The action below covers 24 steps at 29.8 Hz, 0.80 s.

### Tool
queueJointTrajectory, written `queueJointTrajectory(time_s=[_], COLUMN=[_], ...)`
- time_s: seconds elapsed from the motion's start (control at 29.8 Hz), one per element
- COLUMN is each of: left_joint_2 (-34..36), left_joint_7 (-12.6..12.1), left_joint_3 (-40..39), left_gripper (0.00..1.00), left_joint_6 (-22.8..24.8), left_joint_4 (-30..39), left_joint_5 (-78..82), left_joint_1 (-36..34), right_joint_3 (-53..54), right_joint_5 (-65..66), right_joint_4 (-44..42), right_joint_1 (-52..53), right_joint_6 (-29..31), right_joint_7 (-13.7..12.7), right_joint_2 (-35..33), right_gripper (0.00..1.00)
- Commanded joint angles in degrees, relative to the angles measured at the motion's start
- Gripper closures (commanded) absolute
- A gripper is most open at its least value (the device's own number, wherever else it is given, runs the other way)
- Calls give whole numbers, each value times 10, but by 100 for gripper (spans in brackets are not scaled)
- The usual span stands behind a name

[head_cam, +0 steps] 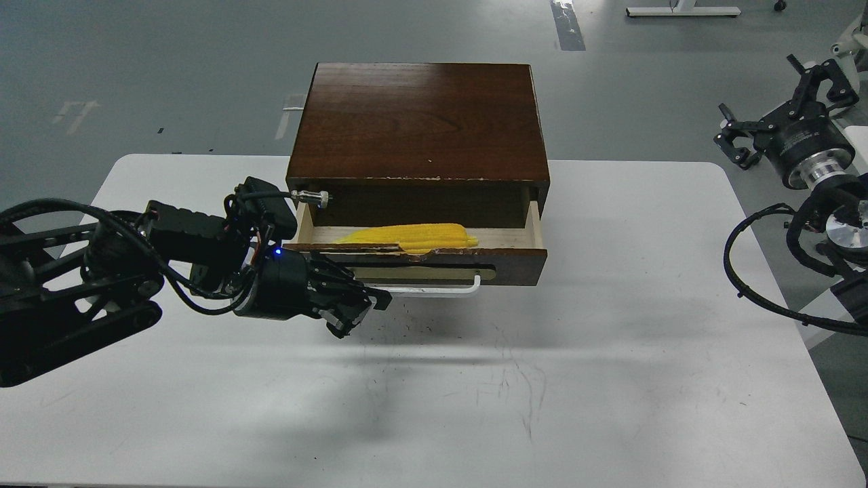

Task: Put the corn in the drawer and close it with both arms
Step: 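Push the drawer front into the box with the left gripper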

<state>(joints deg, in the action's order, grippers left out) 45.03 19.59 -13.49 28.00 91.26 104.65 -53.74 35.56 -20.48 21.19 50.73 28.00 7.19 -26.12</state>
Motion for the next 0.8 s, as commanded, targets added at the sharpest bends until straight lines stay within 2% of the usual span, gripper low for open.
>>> queueJointTrajectory(time_s=[0.0, 0.23, 0.5, 0.77], left_joint_2=[-5, -11, -18, -42], left_joint_7=[0, 1, 0, 3], left_joint_3=[0, 0, 0, 0], left_gripper=[100, 100, 100, 100], left_joint_6=[0, 0, 0, 0], left_joint_4=[-14, -50, -59, -113], left_joint_5=[0, 0, -1, -5], left_joint_1=[-1, -5, -13, -21], right_joint_3=[-1, -1, 0, 0], right_joint_5=[0, 0, 0, 0], right_joint_4=[-1, 0, 0, 0], right_joint_1=[0, 0, 0, 0], right_joint_6=[0, 0, 0, 0], right_joint_7=[0, 0, 4, 4], right_joint_2=[0, -1, 1, 1], right_gripper=[0, 0, 0, 0])
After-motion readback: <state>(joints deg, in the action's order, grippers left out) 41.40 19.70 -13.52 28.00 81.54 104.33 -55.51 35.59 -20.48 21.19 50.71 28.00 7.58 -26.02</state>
